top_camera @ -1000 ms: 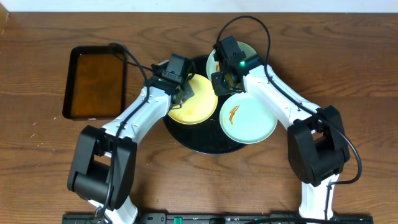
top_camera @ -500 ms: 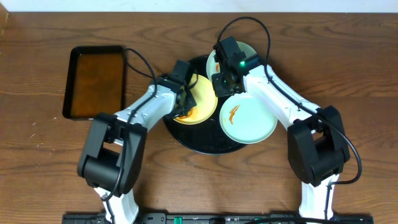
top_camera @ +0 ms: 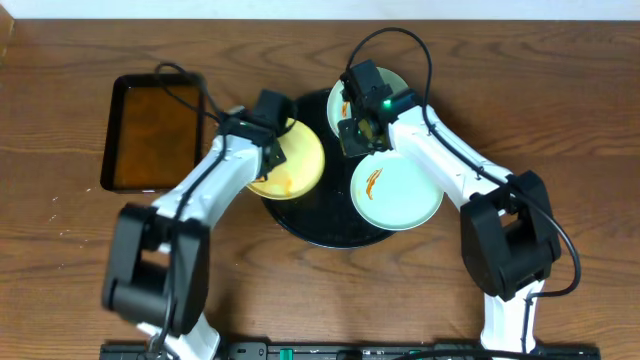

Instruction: Clean dirty plates on tray and stack at the side

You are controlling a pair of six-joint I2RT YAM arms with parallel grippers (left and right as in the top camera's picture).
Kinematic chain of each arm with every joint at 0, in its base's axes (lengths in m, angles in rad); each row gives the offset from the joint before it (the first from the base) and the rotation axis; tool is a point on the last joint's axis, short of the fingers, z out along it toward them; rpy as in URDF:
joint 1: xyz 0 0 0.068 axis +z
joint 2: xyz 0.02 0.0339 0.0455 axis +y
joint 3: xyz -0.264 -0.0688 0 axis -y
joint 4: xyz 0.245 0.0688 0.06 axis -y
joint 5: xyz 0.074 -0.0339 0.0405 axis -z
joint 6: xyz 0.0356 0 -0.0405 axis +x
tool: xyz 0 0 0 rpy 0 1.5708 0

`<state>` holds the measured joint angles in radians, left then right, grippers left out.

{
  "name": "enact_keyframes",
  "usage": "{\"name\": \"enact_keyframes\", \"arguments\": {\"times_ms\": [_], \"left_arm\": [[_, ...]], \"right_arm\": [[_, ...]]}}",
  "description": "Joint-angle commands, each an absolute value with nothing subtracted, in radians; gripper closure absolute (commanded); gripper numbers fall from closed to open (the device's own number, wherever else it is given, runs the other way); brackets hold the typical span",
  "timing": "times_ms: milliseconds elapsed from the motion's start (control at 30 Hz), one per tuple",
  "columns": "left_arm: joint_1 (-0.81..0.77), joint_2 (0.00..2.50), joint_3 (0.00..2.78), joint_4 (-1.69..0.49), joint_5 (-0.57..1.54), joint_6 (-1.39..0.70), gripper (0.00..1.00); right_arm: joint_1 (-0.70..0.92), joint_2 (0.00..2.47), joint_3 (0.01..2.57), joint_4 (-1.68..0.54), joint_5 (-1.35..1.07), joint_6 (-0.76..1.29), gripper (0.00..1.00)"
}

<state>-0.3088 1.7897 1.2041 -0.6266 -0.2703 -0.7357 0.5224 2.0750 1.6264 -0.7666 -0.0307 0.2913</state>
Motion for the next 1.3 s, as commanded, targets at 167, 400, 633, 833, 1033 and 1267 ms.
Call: {"name": "enact_keyframes", "arguments": {"times_ms": [167, 400, 633, 833, 1033, 1267], "left_arm": [[-0.304, 1.586, 1.235, -0.612, -0.341, -0.71, 0.93], [-0.286, 1.575, 1.235, -0.629, -0.343, -0.707, 0.93], [-0.183, 1.575, 1.235, -0.662, -0.342, -0.707, 0.92], [-0.1, 1.575, 1.235, -0.725, -0.342, -0.708, 0.93], [-0.044, 1.575, 1.235, -0.756, -0.341, -0.708, 0.92], [-0.034, 1.575, 1.235, -0.767, -0.341, -0.708, 0.92]], "right_arm": [[0.538, 2.08, 1.626, -0.766, -0.034, 0.299, 0.75], [0.564, 2.08, 1.626, -0.698, -0.038, 0.299, 0.59], [0.57, 2.112, 1.626, -0.667, -0.141, 0.291, 0.38], [0.568, 2.144, 1.626, -0.652, -0.223, 0.279, 0.37], [0.583, 2.165, 1.626, -0.619, -0.236, 0.289, 0.43], [0.603, 2.246, 1.626, -0.567, -0.245, 0.325, 0.45]]}}
